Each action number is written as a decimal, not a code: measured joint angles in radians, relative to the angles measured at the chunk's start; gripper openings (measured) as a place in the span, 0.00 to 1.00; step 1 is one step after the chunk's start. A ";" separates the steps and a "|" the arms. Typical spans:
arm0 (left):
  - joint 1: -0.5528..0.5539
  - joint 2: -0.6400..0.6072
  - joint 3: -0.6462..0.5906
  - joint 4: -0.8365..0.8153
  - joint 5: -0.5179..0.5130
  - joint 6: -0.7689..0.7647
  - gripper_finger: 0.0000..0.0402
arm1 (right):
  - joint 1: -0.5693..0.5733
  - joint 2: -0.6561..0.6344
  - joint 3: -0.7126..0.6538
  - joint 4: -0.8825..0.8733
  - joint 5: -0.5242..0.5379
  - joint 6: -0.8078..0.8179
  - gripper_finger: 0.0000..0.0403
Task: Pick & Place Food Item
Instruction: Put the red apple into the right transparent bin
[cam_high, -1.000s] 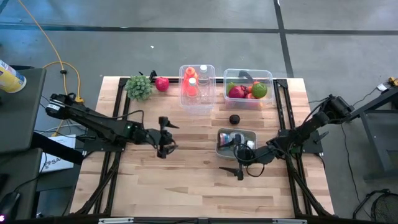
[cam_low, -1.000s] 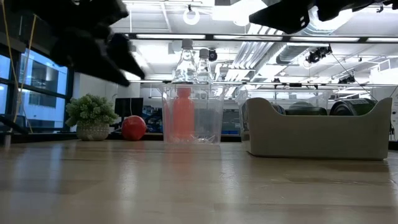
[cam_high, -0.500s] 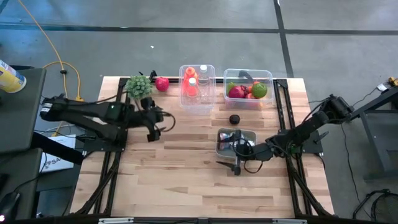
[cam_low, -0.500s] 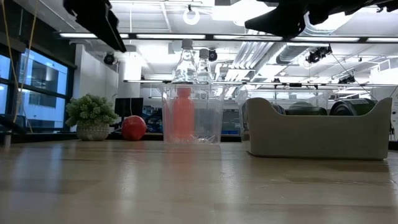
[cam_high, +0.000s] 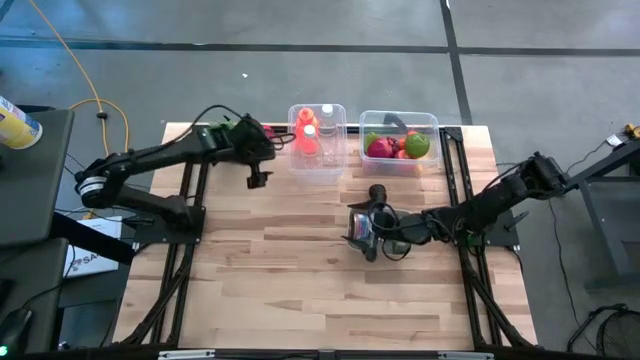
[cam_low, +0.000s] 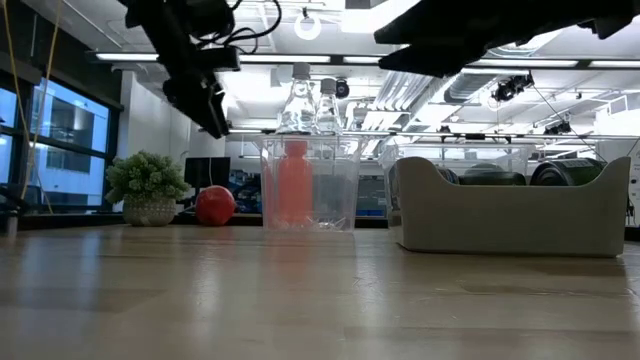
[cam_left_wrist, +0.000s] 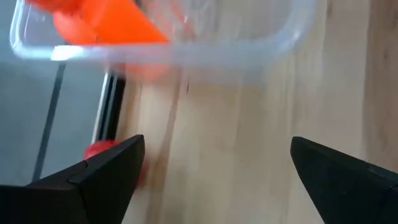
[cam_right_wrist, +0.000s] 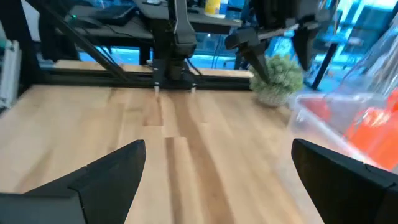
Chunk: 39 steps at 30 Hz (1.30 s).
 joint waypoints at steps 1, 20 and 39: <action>0.020 -0.007 0.000 -0.017 0.000 0.023 0.98 | -0.005 -0.001 0.000 0.003 0.000 -0.031 0.98; 0.422 0.083 0.000 0.110 0.362 0.169 0.98 | -0.169 -0.001 0.000 0.028 0.340 -0.278 0.98; 0.517 0.279 -0.001 0.314 0.200 0.369 0.98 | -0.299 -0.003 0.000 0.040 0.254 -0.328 0.98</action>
